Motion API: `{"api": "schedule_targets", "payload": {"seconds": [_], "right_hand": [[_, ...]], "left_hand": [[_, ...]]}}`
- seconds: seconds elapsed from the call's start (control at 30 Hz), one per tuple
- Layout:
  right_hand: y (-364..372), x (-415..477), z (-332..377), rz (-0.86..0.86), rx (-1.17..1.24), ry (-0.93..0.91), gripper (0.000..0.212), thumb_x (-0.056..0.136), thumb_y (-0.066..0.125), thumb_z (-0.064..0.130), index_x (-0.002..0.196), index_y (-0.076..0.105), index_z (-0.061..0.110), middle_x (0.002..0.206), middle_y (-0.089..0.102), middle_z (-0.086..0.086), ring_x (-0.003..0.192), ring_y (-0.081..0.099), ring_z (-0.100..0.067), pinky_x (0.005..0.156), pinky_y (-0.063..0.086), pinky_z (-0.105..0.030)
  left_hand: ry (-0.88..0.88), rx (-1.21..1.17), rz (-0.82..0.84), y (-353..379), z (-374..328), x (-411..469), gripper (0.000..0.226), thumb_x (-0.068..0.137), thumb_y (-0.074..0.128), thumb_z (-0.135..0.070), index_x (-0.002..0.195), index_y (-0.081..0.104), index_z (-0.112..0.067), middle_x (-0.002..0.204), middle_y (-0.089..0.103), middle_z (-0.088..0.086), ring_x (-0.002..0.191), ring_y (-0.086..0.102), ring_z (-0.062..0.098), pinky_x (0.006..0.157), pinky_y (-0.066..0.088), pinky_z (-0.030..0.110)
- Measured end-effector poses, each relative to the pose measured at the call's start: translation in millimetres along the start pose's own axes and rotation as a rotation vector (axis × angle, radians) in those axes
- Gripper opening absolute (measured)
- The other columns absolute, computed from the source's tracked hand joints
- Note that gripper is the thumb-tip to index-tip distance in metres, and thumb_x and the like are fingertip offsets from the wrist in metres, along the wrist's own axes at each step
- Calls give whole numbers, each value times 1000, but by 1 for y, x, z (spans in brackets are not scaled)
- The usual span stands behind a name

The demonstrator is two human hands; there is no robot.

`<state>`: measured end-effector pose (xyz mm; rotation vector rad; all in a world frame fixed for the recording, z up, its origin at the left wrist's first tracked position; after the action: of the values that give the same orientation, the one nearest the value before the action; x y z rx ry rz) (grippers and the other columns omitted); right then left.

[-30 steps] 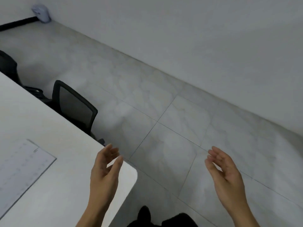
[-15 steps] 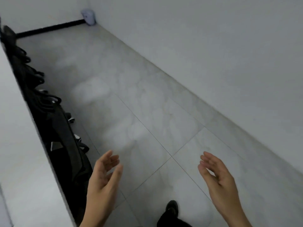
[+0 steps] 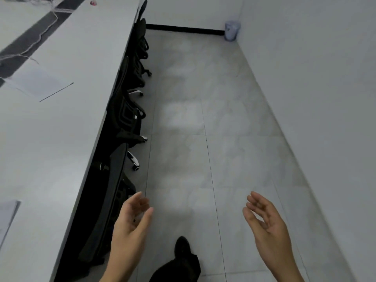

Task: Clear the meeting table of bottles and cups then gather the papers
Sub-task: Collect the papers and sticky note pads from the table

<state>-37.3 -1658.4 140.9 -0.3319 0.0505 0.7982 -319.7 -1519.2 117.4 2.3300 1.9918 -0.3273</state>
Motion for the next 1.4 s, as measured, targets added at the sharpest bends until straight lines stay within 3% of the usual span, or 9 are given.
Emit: {"api": "schedule_targets", "payload": {"seconds": [0.1,0.33,0.47,0.6,0.77,0.93,1.13,1.3,1.4], "right_hand": [[11,69,33,49,5,-31,37,91,69,18,123,62,35,118,67,25,112,63,3,89,47,-21],[63,219,80,165,47,-85,38,92,68,17,126,61,32,121,68,16,113,62,3,84,49,-19],[126,311,77,310,42,-67,38,91,69,17,125,61,32,121,68,16,113,63,2,82,51,-18],[197,396,98,513,37,-77,36,91,70,17,122,62,34,121,68,15,112,63,2,87,50,-20],[313,485,186,837,12,-188,37,91,69,15,119,62,39,116,69,19,112,63,1,92,51,-23],[418,517,238,1080,-34,-287,36,91,69,17,120,63,37,118,69,18,114,63,-2,93,51,-19],[523,515,244,1220,-85,-258,36,92,68,12,120,63,33,118,69,11,112,64,-2,88,49,-9],[609,514,262,1323,-165,-267,38,91,70,12,121,64,33,117,69,17,113,64,-4,89,51,-21],[670,519,283,1333,-185,-289,37,92,69,14,122,63,35,119,69,15,114,63,-4,92,50,-23]], "left_hand": [[45,25,-40,29,-41,60,41,90,66,-9,124,57,-31,116,68,1,105,66,6,90,52,27],[78,78,-139,52,-90,172,43,92,64,-7,128,56,-29,119,66,-2,111,63,7,92,49,30],[-13,83,-316,50,-74,234,44,90,65,-4,129,57,-23,116,68,3,108,66,10,94,52,37],[-66,81,-470,52,-84,288,44,91,64,-5,129,55,-25,117,67,3,106,65,7,84,50,25],[-37,64,-803,38,-135,337,43,90,65,-5,124,57,-31,115,68,-1,106,65,6,81,52,19],[-86,-38,-1041,21,-136,352,42,91,64,-7,121,58,-35,112,69,-14,105,66,5,83,48,24],[-121,-187,-1259,-20,-115,391,43,89,63,2,118,60,-29,110,70,-1,106,66,10,82,53,14],[-108,-265,-1338,-80,-118,450,41,90,63,1,116,61,-30,107,71,-6,102,67,9,90,53,39],[-88,-243,-1333,-116,-131,482,41,91,63,-2,118,60,-33,109,70,-14,103,66,4,90,49,34]]}}
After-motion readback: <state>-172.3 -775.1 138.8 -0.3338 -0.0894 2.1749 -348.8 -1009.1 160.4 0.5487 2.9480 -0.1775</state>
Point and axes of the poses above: each hand's wrist, its own x-axis towards the middle knuckle, its own y-axis out of the palm, z = x × y, the point moved 5 cm from there along x, towards the middle knuckle
